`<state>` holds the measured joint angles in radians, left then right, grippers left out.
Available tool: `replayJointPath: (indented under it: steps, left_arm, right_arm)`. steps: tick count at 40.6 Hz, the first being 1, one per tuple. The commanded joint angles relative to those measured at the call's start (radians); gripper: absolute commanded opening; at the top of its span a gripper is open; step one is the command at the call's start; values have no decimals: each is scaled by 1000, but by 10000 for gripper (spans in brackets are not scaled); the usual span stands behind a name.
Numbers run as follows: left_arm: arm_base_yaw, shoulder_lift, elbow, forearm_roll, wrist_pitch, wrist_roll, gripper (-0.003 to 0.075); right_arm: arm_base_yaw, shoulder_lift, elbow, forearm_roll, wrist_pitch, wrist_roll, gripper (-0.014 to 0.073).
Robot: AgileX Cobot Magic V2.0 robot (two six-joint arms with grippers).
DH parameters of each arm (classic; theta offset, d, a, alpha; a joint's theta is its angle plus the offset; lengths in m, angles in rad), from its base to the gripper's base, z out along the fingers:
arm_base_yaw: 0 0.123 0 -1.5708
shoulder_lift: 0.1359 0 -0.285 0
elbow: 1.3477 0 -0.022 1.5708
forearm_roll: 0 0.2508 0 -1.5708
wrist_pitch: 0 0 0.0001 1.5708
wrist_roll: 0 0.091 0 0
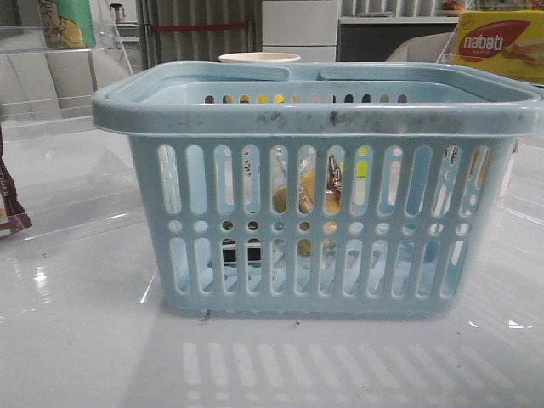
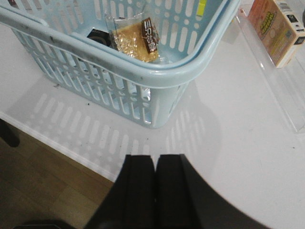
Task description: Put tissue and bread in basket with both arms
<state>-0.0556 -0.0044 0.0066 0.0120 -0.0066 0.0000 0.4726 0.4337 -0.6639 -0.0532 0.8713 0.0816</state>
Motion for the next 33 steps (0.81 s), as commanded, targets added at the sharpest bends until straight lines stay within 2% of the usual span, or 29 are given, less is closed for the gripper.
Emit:
replayJointPath:
  steps: [1, 8, 16, 26, 33]
  left_arm:
    - [-8, -20, 6, 1, -90, -7, 93]
    - [-8, -18, 6, 1, -90, -7, 93]
    - [-8, -18, 6, 1, -90, -7, 93]
    - [-8, -18, 6, 1, -90, -7, 93]
    - [-8, -16, 6, 1, -90, -7, 93]
  right_arm:
    - [-65, -35, 45, -23, -179, -5, 57]
    - [-276, -189, 290, -21, -513, -5, 57]
    - [-430, -365, 544, 7, -773, -5, 57]
    - [-488, -466, 690, 53, -892, -5, 57]
    - [-495, -464, 687, 53, -879, -5, 57]
